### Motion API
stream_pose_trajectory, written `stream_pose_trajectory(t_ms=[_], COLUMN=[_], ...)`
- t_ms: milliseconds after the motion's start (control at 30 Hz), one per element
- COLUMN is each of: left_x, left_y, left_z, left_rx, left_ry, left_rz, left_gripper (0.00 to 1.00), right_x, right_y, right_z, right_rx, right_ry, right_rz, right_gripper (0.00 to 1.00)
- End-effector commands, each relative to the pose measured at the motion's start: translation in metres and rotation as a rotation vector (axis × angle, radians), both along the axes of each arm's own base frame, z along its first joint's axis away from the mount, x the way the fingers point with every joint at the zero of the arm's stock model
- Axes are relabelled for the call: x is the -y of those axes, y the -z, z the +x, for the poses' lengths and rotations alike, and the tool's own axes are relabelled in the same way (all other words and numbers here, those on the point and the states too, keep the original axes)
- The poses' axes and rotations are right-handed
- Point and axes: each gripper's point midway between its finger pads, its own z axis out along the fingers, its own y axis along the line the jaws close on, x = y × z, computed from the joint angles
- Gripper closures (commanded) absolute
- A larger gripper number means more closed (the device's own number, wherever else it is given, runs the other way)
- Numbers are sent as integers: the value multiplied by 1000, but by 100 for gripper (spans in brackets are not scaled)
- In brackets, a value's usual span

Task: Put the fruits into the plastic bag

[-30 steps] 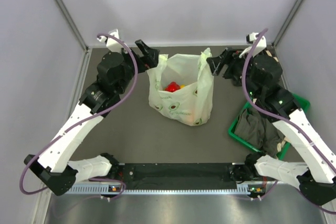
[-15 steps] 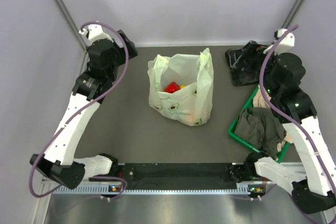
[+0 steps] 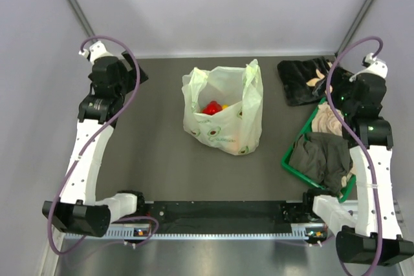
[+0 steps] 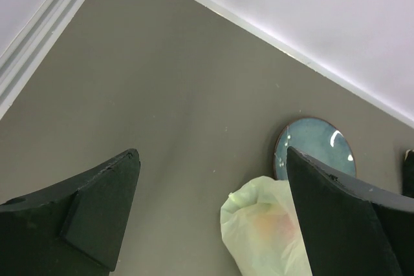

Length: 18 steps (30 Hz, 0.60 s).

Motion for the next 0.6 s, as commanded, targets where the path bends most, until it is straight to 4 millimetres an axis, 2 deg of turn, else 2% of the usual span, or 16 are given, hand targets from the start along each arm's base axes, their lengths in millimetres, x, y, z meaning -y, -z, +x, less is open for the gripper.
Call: stream_pose_trajectory(t_ms=[0, 233, 433, 567], left_x=[-7, -8, -5, -3], left_y=[-11, -9, -16, -19], left_z=[-11, -8, -6, -6], left_rx=[31, 25, 44, 57], left_ry=[-16, -28, -2, 4], left_rz=[24, 14, 25, 17], left_gripper=[1, 1, 1, 1], right_x=[12, 9, 11, 11], right_y=[5, 10, 11, 5], right_z=[-12, -11, -13, -15], right_rx=[-7, -11, -7, 21], right_ry=[34, 29, 42, 46], right_rz=[-35, -12, -17, -16], right_gripper=[10, 10, 10, 10])
